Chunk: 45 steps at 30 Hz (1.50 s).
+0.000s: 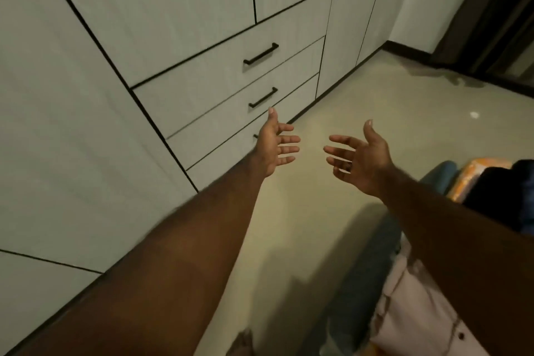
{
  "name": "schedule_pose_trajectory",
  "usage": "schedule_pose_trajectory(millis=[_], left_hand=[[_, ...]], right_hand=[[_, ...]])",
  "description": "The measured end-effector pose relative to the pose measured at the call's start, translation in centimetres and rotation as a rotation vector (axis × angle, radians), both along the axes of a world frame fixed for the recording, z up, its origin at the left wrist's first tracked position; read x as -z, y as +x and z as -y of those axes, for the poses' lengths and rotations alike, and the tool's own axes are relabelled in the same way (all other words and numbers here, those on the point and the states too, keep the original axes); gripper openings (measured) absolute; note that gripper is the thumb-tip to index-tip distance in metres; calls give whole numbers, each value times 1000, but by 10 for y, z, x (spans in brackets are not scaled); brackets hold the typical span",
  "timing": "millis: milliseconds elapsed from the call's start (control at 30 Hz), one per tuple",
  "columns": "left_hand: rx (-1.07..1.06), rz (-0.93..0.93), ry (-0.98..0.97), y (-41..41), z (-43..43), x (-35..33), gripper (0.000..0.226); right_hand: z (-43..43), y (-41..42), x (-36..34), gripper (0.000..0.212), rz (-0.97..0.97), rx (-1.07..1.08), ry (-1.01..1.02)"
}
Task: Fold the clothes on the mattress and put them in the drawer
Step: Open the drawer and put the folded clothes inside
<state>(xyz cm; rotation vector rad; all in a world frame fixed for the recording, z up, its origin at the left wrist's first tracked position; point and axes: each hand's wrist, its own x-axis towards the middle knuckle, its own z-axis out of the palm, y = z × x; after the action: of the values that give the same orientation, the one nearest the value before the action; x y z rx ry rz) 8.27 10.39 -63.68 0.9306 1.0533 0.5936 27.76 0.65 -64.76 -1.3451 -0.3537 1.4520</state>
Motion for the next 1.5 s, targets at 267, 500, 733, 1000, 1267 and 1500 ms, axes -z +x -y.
schedule_pose_trajectory(millis=[267,500,733,1000,1267,1500], left_hand=[[-125,23,-69,-93,-17,-159,81],[-173,51,-103,-180,-28,-249,84],[-233,53,-93,-236,-48,-292,90],[-231,-3,-44,-239,-73,-304,88],[-114,-222,6,-194,-120,-284,88],[-47,-338,-50,-126,-196,-236,80]], right_hand=[[-17,-86,-160,86,-122,75,44],[-15,-158,-254,83,-144,103,49],[-35,-193,-289,84,-137,137,89],[-73,-210,-299,83,-140,61,120],[-135,-176,-280,82,-106,33,90],[-243,-121,-244,82,-15,-105,8]])
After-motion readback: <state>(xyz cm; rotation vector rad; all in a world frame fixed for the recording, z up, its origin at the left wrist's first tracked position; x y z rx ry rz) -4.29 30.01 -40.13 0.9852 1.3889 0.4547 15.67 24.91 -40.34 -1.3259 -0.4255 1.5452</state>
